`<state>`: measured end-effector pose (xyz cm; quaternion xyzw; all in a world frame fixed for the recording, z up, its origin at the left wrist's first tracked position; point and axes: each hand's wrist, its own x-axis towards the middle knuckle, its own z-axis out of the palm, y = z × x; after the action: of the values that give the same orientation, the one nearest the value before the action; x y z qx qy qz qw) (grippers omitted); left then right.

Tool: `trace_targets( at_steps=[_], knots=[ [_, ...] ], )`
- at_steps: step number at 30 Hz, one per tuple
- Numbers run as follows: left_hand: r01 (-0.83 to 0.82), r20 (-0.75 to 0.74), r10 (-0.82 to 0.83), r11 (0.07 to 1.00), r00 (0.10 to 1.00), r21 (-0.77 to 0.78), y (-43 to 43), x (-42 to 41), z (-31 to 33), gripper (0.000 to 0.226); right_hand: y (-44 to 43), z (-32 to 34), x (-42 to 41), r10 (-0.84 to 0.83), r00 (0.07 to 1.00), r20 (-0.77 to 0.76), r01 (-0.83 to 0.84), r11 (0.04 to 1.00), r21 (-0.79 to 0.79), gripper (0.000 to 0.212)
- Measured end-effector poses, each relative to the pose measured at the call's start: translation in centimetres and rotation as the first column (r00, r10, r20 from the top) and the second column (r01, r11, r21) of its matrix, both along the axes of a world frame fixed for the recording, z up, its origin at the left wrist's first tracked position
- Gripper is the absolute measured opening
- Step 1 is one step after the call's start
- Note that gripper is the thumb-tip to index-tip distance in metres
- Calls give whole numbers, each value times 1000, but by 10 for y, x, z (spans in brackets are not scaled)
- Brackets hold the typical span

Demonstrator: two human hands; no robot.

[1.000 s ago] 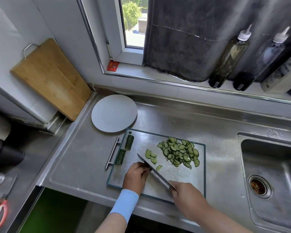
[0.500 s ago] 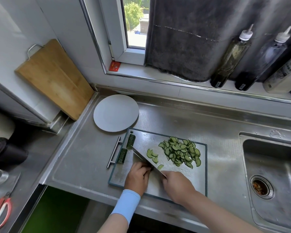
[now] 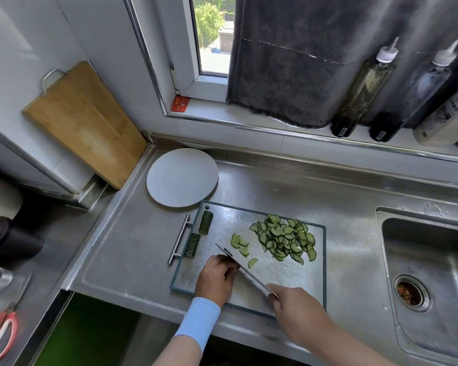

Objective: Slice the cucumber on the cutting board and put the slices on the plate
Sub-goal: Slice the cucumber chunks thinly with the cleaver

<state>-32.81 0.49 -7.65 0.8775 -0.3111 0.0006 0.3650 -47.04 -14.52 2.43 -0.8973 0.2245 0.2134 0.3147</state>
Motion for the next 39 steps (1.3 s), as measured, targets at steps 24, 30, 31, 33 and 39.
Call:
trace_targets(
  at_steps=[24,30,31,33,39],
  knots=[
    [-22,8,22,1000,1000,14,3,-2,-9,24,9,-5,23,25,1000,-3,-25,1000,-1,21],
    [-14,3,14,1000,1000,-10,4,-2,-8,27,3,-4,6,13,1000,16,-13,1000,-5,20],
    [-15,-5,15,1000,1000,-8,4,-2,-8,26,2,-4,4,13,1000,9,-13,1000,-8,21],
    [-16,-9,16,1000,1000,-10,4,-2,-8,25,2,-3,5,9,1000,-5,-9,1000,0,23],
    [-19,-5,19,1000,1000,1,5,-2,-13,25,10,-7,24,-8,998,-58,11,999,47,25]
  ],
)
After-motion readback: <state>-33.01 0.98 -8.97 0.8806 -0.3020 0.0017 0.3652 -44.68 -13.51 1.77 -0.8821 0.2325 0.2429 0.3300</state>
